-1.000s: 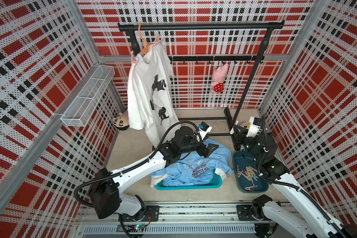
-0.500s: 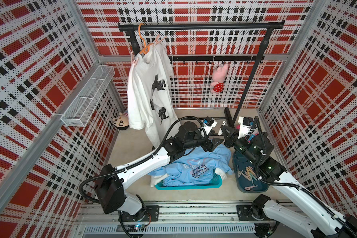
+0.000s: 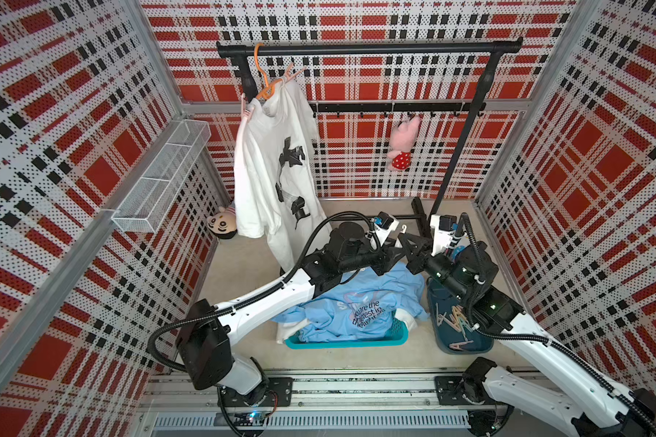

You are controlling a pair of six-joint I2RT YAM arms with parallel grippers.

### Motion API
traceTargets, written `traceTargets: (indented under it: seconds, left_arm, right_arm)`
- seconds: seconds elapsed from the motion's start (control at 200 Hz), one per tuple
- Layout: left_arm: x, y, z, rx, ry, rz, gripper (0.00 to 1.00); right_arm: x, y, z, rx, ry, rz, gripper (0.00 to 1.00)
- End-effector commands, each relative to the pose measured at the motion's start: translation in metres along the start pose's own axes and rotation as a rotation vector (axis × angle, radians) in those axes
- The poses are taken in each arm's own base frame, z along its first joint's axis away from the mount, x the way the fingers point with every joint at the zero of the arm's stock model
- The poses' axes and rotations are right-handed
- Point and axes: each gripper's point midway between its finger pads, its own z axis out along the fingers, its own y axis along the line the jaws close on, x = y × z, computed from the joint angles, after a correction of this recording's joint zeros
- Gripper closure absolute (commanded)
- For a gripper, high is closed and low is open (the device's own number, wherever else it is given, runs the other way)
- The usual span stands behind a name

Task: Use clothespins to secure the t-shirt on both sides of the hanger
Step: Pick up the clothespin from the storage box.

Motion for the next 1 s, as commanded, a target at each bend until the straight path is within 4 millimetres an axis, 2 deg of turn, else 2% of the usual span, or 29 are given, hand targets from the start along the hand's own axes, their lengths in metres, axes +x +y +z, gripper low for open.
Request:
traceTargets:
  seconds: [0.0,0.065,0.291,0.421,0.511,0.531,0.621,0.697,0.817,0.912,0.997]
  left_arm:
    - [-0.016,-0.004,-0.001,0.006,-0.034,0.009,0.64]
    - [-0.017,-0.003,-0.003,-0.001,-0.038,0.006,0.70]
    - [-0.016,0.003,-0.010,-0.025,-0.052,-0.024,0.82]
    - [-0.022,0.002,-0.017,-0.031,-0.080,-0.013,0.92]
    - [-0.023,0.002,-0.025,-0.042,-0.106,0.036,0.91]
    - [-0.022,0.003,-0.027,-0.048,-0.108,0.051,0.91]
    - [-0.021,0.014,-0.041,-0.122,-0.138,0.103,0.92]
    - [-0.023,0.028,-0.055,-0.214,-0.167,0.152,0.93]
    - [-0.028,0.047,-0.081,-0.368,-0.195,0.247,0.93]
    - [-0.034,0.044,-0.095,-0.397,-0.235,0.320,0.95]
    - [-0.036,0.037,-0.101,-0.394,-0.258,0.369,0.96]
  right_arm:
    - [-0.012,0.012,0.000,-0.037,-0.025,-0.022,1.00]
    - [-0.009,0.012,0.002,-0.039,-0.015,-0.021,1.00]
    - [-0.009,0.010,0.004,-0.034,-0.031,-0.024,1.00]
    - [-0.009,0.010,0.007,-0.034,-0.033,-0.019,1.00]
    - [-0.013,0.010,0.007,-0.036,-0.052,-0.020,1.00]
    - [-0.014,0.011,0.007,-0.039,-0.059,-0.024,0.94]
    - [-0.023,0.014,0.006,-0.051,-0.100,-0.046,0.54]
    - [-0.034,0.016,0.006,-0.042,-0.122,-0.057,0.36]
    - [-0.039,0.003,0.004,0.048,-0.112,-0.037,0.27]
    - [-0.031,-0.011,0.001,0.125,-0.079,0.017,0.25]
    - [-0.026,-0.005,0.000,0.097,-0.037,0.045,0.23]
